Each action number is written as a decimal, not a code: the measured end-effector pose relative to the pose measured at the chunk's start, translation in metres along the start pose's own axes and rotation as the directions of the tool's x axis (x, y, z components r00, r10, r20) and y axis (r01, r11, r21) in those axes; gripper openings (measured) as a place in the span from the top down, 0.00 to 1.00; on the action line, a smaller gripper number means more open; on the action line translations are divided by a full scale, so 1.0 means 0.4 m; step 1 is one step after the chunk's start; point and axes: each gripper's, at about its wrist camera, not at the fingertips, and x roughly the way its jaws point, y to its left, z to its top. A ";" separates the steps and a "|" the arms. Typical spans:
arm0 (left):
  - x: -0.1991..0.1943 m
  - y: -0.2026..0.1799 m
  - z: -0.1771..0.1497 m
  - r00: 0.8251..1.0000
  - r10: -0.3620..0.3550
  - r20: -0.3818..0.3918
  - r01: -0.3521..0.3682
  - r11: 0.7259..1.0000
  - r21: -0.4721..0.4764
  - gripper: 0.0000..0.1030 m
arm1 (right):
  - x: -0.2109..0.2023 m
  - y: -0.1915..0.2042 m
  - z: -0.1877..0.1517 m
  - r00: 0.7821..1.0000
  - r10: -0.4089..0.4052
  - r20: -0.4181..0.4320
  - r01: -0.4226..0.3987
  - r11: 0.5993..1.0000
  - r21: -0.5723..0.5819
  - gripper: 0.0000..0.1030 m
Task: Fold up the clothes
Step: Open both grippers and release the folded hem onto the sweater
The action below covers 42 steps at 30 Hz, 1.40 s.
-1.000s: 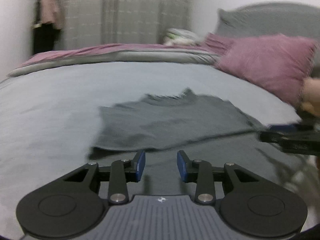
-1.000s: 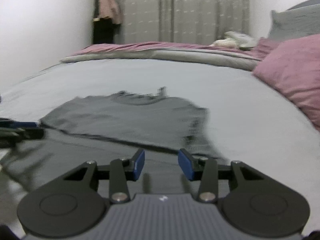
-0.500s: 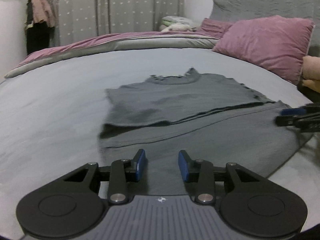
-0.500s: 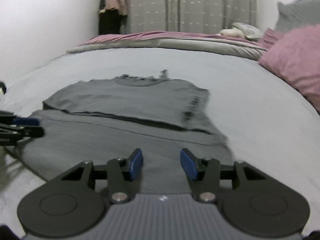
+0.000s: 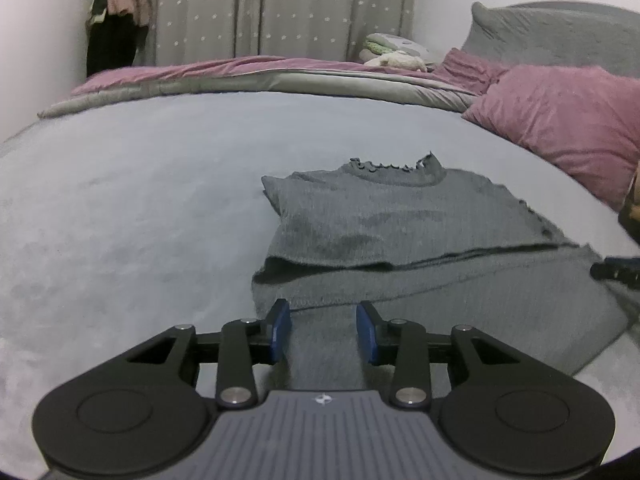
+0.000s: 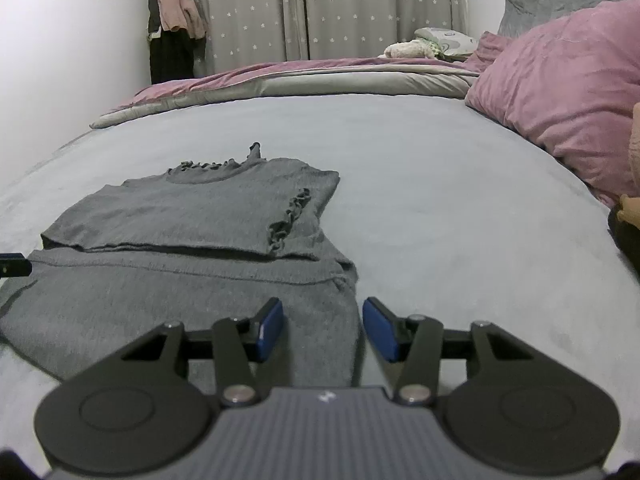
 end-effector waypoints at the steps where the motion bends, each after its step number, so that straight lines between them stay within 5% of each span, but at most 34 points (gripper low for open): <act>1: 0.002 0.004 0.005 1.000 -0.003 -0.006 0.003 1.000 -0.023 0.64 | 0.002 0.003 0.004 1.000 -0.001 -0.001 0.001 1.000 0.000 0.53; 11: 0.011 -0.016 0.059 0.999 -0.025 -0.024 0.021 0.991 -0.135 0.63 | 0.019 0.071 0.058 0.999 0.035 0.002 -0.035 0.999 -0.020 0.45; 26: 0.024 -0.075 0.127 0.992 -0.073 -0.105 0.064 0.994 -0.091 0.45 | 0.073 0.191 0.111 0.982 0.160 -0.098 -0.161 0.987 0.001 0.29; 34: 0.109 -0.028 0.174 0.987 -0.047 -0.153 0.041 0.998 -0.047 0.43 | 0.107 0.141 0.161 0.979 0.159 -0.126 -0.158 0.987 0.023 0.25; 42: 0.217 0.049 0.225 0.994 -0.026 -0.111 0.022 0.999 -0.035 0.43 | 0.201 0.094 0.236 0.979 0.156 -0.128 -0.156 0.988 0.008 0.23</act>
